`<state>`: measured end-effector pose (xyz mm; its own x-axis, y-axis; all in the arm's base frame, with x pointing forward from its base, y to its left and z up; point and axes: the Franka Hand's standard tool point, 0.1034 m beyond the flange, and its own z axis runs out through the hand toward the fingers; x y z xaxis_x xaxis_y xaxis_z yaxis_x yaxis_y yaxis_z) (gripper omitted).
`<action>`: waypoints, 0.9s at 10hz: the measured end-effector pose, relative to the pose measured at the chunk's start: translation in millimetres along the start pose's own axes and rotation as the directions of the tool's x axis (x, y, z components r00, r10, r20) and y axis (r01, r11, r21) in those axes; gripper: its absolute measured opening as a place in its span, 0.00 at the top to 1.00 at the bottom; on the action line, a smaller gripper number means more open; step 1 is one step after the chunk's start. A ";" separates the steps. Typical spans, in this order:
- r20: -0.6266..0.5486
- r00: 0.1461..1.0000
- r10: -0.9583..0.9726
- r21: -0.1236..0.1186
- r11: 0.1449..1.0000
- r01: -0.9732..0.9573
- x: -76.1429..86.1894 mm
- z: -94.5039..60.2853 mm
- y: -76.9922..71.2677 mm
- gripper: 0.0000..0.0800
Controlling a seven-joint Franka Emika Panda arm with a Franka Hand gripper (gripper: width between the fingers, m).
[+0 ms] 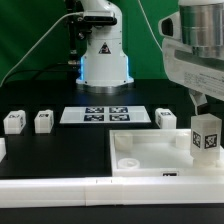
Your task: Assemble one leg
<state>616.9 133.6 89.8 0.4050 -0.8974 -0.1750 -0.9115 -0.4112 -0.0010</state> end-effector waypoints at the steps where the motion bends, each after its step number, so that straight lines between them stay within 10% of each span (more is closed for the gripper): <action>1: 0.001 0.999 -0.050 -0.001 0.999 0.050 -0.2 0.8 0.2 0.22; 5: 0.010 0.894 -0.449 -0.016 0.893 0.449 4.2 5.1 5.1 0.19; 9: 0.012 0.582 -0.813 -0.011 0.582 0.813 8.6 3.9 5.4 0.19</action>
Offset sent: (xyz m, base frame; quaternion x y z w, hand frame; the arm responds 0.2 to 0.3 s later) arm -0.0004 -0.0137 -0.0035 -0.0316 0.0037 -0.2435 0.9694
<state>615.2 124.3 84.5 0.9759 -0.1865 -0.1134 -0.2009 -0.9706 -0.1324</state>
